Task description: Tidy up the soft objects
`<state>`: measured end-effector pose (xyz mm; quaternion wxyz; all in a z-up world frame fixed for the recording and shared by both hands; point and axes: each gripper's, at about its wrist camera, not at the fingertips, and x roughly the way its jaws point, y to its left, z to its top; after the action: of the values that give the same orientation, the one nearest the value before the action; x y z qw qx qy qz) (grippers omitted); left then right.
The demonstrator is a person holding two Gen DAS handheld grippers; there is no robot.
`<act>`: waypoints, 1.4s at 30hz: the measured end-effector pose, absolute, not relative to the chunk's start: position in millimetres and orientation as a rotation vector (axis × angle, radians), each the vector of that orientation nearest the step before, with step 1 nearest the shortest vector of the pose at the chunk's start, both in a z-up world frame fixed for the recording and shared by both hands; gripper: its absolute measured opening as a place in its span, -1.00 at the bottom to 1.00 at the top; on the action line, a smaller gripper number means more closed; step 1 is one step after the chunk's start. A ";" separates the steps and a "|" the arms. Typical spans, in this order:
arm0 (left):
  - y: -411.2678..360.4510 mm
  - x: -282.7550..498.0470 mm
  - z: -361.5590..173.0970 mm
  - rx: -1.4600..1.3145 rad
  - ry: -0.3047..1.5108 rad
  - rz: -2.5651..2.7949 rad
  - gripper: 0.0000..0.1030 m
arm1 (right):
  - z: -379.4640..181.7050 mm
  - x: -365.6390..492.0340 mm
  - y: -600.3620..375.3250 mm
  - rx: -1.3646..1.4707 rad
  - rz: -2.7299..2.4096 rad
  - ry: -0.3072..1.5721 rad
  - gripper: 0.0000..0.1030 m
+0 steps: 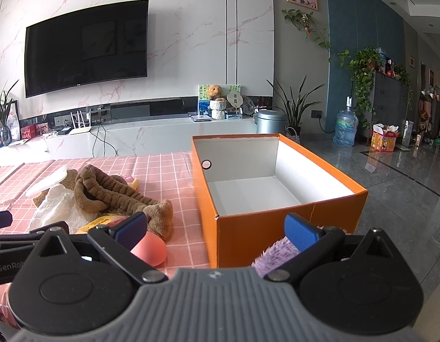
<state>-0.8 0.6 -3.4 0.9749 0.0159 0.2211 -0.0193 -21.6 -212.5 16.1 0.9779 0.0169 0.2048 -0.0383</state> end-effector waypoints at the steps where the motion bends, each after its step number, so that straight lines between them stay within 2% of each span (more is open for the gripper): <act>1: 0.6 -0.8 -3.4 0.032 0.445 -0.039 1.00 | 16.1 -21.5 -212.5 0.034 -0.077 0.413 0.96; 9: 5.0 -3.6 -3.1 -0.011 0.443 -0.063 1.00 | 14.5 -20.2 -208.8 0.013 -0.063 0.419 0.95; 15: 17.3 -2.1 -5.3 -0.048 0.523 -0.087 1.00 | 10.5 -17.6 -197.1 -0.050 -0.004 0.435 0.95; 16: 20.4 -1.9 -5.6 -0.060 0.537 -0.093 0.97 | 11.1 -16.7 -194.5 -0.060 -0.002 0.437 0.95; 17: 23.4 -1.6 -6.3 -0.072 0.551 -0.103 0.82 | 10.5 -16.5 -192.9 -0.071 0.002 0.440 0.95; 18: 25.9 -1.3 -6.7 -0.080 0.562 -0.117 0.67 | 10.7 -15.7 -190.5 -0.084 0.009 0.445 0.91; 21: 30.1 1.5 -10.1 -0.094 0.604 -0.167 0.46 | 10.7 -14.0 -186.4 -0.096 0.064 0.460 0.50; 26: 26.7 10.3 -19.9 -0.069 0.687 -0.232 0.46 | 5.9 -6.9 -177.5 -0.131 0.161 0.500 0.27; 28: 25.1 15.9 -26.8 -0.071 0.726 -0.246 0.46 | 3.7 -2.4 -173.7 -0.147 0.191 0.518 0.06; 37: 18.2 33.2 -47.2 0.012 0.785 -0.210 0.25 | -5.9 37.1 -166.1 -0.124 0.306 0.670 0.02; 39: 18.6 36.0 -49.7 0.015 0.798 -0.197 0.10 | -9.5 45.5 -160.5 -0.145 0.302 0.688 0.02; 42: 19.8 39.7 -52.1 0.014 0.822 -0.191 0.07 | -16.3 60.6 -154.3 -0.164 0.296 0.723 0.02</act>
<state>39.7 19.8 -52.1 0.9123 0.0067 0.3988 -0.0927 60.6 -154.3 -16.3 0.9214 -0.0797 0.3520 0.1443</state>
